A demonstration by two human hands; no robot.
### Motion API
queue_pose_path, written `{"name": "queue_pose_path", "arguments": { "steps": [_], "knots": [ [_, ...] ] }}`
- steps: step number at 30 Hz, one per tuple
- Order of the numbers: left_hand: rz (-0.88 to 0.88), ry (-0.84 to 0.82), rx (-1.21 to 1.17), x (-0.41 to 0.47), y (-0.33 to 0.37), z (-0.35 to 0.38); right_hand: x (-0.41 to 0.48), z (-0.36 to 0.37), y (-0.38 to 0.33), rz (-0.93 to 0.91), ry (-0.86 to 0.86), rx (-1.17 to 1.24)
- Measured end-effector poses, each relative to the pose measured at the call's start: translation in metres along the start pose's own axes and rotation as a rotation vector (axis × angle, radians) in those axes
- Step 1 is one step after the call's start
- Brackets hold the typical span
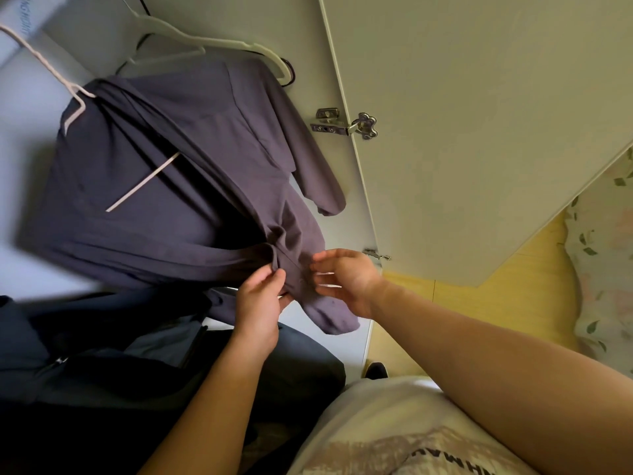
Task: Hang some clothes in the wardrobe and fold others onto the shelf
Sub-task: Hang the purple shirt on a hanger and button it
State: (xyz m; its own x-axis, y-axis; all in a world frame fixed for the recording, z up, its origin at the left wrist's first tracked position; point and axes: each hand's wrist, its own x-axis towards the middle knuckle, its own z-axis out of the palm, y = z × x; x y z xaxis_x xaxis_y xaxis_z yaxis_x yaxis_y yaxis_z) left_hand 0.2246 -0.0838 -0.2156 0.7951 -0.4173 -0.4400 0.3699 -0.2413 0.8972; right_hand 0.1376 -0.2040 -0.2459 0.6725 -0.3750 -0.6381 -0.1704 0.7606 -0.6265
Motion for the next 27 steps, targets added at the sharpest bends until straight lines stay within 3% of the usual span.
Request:
{"name": "queue_pose_path", "arguments": {
  "steps": [5,10,16,21,27],
  "knots": [
    [0.004,-0.071,-0.100,-0.002,0.012,0.001,-0.004,0.000,0.009,-0.035,-0.079,-0.295],
    [0.025,-0.084,-0.094,-0.005,0.016,0.002,-0.009,0.005,0.009,-0.121,-0.111,-0.346],
    [0.123,-0.043,0.051,-0.006,0.013,0.003,-0.012,0.013,0.009,-0.202,-0.037,-0.510],
    [0.118,0.050,0.111,0.001,0.011,-0.001,-0.011,0.016,0.006,-0.154,0.017,-0.409],
    [0.178,0.096,0.383,0.004,0.005,-0.011,-0.005,0.017,0.007,-0.243,0.132,-0.579]
  ]
}}
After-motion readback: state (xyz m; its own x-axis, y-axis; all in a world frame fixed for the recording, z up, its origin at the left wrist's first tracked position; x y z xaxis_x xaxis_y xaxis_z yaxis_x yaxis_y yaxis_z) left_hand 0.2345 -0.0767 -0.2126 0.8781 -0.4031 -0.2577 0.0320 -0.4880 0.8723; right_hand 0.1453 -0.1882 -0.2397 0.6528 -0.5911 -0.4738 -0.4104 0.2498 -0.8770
